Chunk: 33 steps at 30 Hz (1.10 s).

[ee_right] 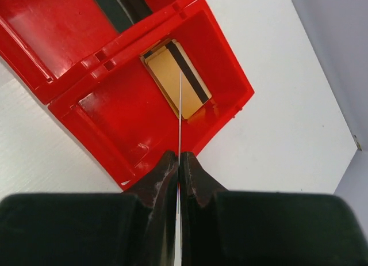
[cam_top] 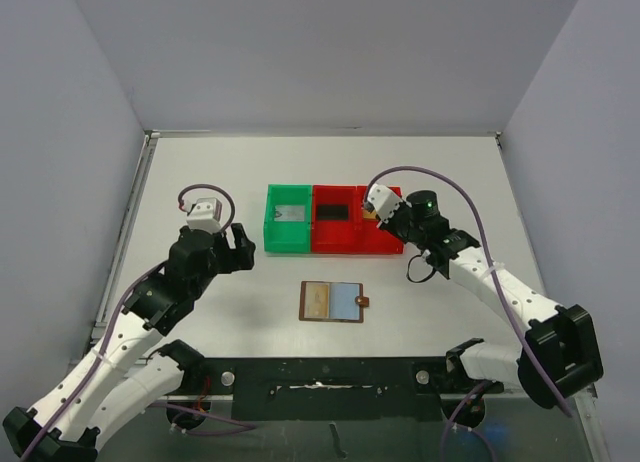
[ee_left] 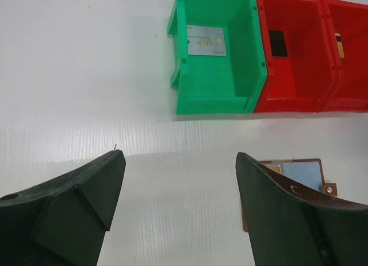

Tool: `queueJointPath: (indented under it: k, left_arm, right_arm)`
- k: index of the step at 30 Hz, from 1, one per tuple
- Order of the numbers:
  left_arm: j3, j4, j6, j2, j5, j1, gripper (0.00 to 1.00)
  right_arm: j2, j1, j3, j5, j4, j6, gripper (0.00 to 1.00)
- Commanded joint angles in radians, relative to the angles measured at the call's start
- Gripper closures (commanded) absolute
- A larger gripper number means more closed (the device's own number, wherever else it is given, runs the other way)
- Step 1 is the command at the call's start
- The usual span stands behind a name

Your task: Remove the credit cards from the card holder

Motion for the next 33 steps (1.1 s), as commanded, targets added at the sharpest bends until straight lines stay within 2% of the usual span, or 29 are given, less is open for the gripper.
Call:
queueJointPath:
  k: [1,10,15,33]
  left_arm:
    - [-0.005,0.059,0.040,-0.019,0.015,0.005,0.21]
    - [-0.004,0.069,0.070,0.007,0.019,0.004,0.21]
    - [-0.004,0.071,0.077,0.019,0.023,0.004,0.21]
    - [-0.006,0.069,0.071,0.010,0.026,0.004,0.21]
  right_arm:
    - [0.060,-0.031,0.058,-0.100,0.071,-0.123,1.00]
    - [0.197,-0.061,0.125,-0.147,0.133,-0.203,1.00]
    - [0.280,-0.061,0.152,-0.117,0.191,-0.237,1.00]
    - [0.494,-0.060,0.240,-0.023,0.195,-0.408,0.97]
